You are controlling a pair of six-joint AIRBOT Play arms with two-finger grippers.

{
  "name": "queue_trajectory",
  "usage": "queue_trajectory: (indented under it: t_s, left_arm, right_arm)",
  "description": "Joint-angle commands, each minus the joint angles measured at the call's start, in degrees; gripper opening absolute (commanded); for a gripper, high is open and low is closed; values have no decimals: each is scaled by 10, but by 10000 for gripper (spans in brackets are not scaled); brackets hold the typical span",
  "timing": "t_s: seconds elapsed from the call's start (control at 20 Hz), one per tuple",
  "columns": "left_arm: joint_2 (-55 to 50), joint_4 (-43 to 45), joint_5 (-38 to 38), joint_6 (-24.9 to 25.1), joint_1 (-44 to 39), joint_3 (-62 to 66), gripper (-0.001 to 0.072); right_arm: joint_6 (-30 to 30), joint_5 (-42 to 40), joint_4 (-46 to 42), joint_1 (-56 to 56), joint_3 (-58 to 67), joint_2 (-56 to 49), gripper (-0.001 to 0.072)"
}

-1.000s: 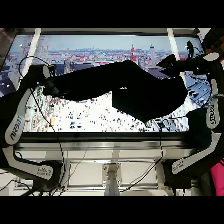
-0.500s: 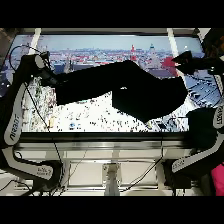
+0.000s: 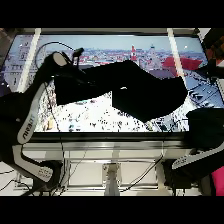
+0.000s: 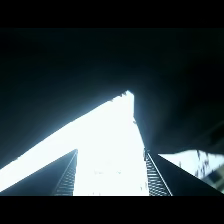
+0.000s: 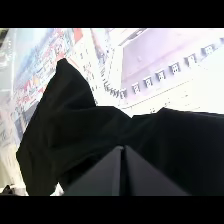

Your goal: Fold the clothes and pants, and hang the long-sleeved shirts on hangers.

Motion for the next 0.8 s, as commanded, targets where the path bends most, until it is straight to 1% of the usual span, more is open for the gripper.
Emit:
queue_trajectory:
  t_s: [0.0,0.05,0.1,0.15,0.3,0.35,0.45,0.55,0.75]
  left_arm:
    - [-50,-17,14,4,-66,1,485]
    - [-66,-17,26,-18,-79,2,485]
    - [-82,-17,39,-42,-92,2,484]
    - [-96,-21,54,-53,-105,2,484]
    - [-122,-45,106,-57,-135,2,483]
    - [-125,-45,127,-69,-141,2,483]
    - [-131,-44,156,-110,-144,2,482]
    - [-137,-45,155,-129,-140,2,482]
    - [-137,-37,149,-131,-124,2,482]
  right_arm:
    - [-3,-23,31,-7,1,-6,405]
    - [-3,-28,40,-7,1,-6,463]
    - [-3,-27,44,-7,1,-6,463]
    - [-3,-27,43,-7,1,-6,464]
    - [-3,-27,44,-7,1,-6,464]
    - [-3,-27,44,-7,1,-6,463]
    - [-3,-27,45,-7,1,-6,463]
    - [-3,-27,47,-7,1,-6,463]
    - [-3,-28,48,-7,1,-6,463]
